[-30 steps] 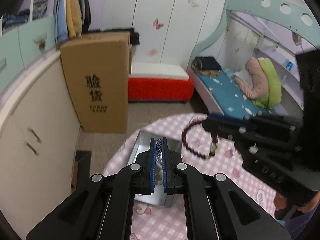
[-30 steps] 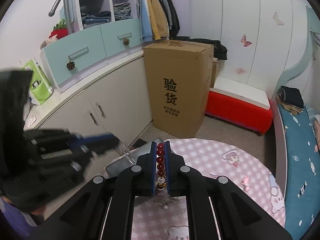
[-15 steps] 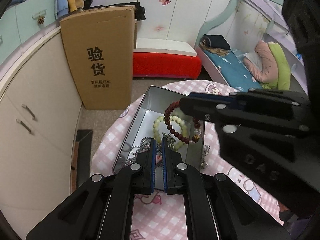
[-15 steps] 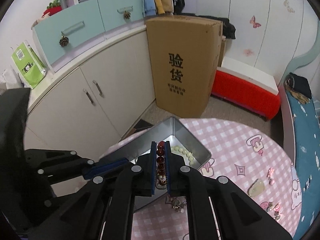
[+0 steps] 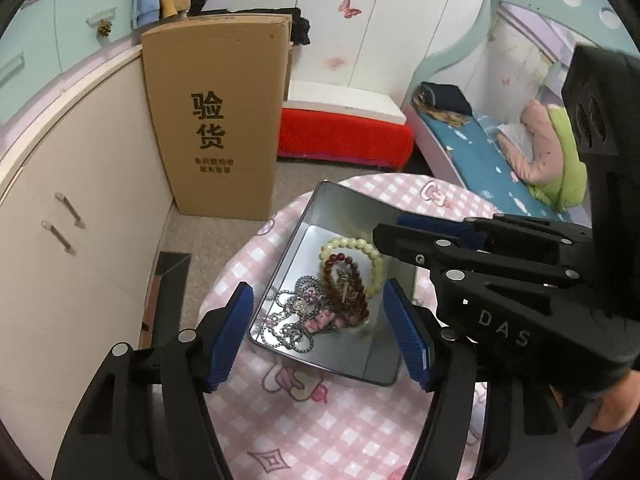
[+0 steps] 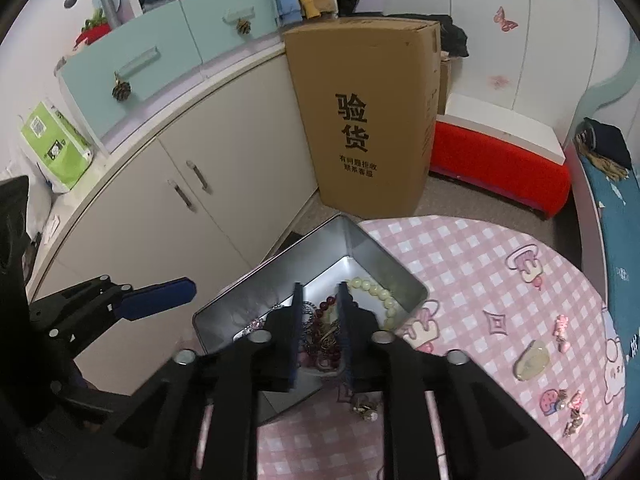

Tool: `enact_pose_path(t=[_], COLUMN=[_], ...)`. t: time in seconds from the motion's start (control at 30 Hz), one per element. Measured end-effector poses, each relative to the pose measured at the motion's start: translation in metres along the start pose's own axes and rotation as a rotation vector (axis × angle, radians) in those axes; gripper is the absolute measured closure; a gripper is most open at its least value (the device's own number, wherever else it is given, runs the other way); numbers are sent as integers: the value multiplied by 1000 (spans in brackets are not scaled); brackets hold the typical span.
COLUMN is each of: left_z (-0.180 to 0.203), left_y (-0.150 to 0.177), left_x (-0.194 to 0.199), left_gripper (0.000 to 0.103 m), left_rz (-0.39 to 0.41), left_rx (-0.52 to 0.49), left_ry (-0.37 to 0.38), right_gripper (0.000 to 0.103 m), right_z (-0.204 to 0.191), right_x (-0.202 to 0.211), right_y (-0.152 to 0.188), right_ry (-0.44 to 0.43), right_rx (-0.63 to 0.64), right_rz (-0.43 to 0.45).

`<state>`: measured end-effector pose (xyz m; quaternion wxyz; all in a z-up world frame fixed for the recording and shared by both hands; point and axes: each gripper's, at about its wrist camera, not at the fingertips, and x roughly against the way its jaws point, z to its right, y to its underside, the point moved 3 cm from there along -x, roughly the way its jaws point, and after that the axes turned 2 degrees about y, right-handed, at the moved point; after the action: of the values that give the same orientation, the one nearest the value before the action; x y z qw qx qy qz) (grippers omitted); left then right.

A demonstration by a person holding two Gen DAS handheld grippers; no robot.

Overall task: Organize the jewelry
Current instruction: 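Withdraw both tools from the grey box toward the remaining jewelry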

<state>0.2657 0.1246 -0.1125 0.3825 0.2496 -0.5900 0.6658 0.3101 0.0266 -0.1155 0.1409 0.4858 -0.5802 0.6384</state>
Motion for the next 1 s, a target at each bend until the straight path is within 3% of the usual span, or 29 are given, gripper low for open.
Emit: enact_pose_path(t=[0.23,0.4,0.6,0.7,1.0], left_z=[9,49,109,123,113], left_y=[-10,-6,17,31,65], left_x=[41,49,16,-4,-60], left_gripper=[35,35,35,35,35], left_rz=[111,154,148,148,77], left_rx=[25,-14,-106,-104,-37], left_ry=[5,30,-20,-92,-204], right_gripper=[64,58,58,58,58], right_z=[38,88,145,166,193], right_x=[61,101,108,101,78], right_y=[2,23,73,100,153], right_ry=[37,104,137,133,102], right_rx=[-46,-93,-166,-202,-259], right_rz=[118,170,132,97,54])
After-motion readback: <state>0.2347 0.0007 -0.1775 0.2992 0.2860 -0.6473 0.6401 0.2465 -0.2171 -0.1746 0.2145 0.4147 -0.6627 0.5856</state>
